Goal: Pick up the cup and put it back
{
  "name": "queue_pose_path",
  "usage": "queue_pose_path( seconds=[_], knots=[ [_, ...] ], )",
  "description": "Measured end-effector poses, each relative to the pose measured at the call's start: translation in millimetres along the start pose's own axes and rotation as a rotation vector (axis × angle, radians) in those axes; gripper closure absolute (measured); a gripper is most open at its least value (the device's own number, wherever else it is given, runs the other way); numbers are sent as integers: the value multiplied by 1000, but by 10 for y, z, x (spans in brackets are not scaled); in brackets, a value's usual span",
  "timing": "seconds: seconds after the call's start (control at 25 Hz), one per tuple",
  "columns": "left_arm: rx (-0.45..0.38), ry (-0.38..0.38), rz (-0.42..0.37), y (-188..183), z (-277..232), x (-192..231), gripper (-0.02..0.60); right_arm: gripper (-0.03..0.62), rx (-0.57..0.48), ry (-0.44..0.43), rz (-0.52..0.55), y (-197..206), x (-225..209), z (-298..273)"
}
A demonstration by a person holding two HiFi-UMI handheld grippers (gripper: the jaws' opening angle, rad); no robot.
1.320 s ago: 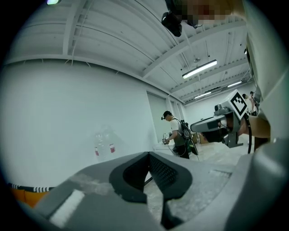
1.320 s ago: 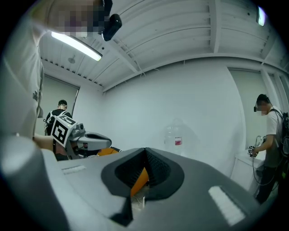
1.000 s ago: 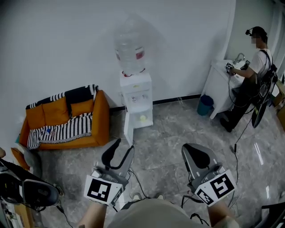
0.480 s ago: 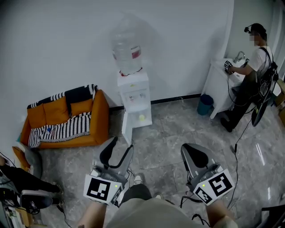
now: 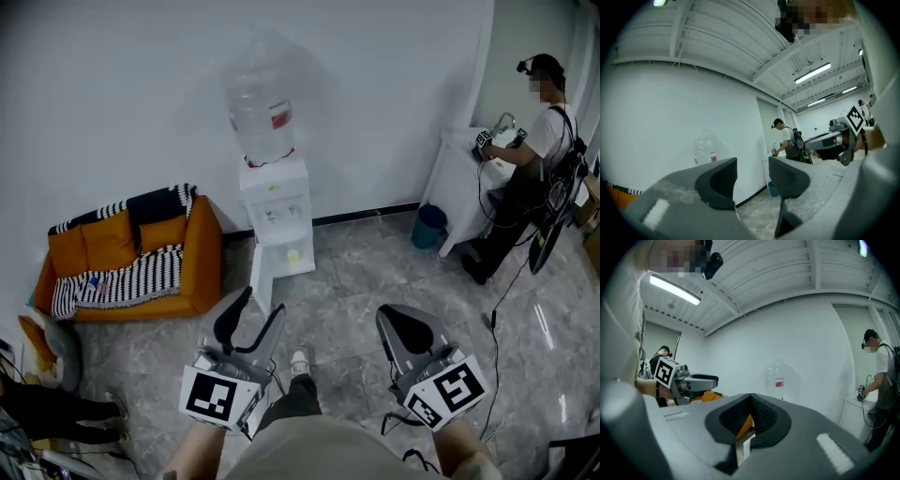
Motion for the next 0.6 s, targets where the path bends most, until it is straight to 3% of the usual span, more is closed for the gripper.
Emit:
queue_pose_path(
  seconds=[0.28, 0.6],
  knots=[
    [17, 1, 8, 301, -494, 494, 376, 591, 30, -2, -13, 220, -316, -623],
    [54, 4, 52, 681, -1223, 1347, 376, 591, 83, 4, -36, 481, -732, -1707]
  ],
)
Point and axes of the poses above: the fingertips, and each gripper's own axes: z backward along the fingers, x to its left, y out of its underside, the point moved 5 cm from there along z, backward along the fingers, and after that the axes turned 14 degrees about -x, right-handed, at the moved point
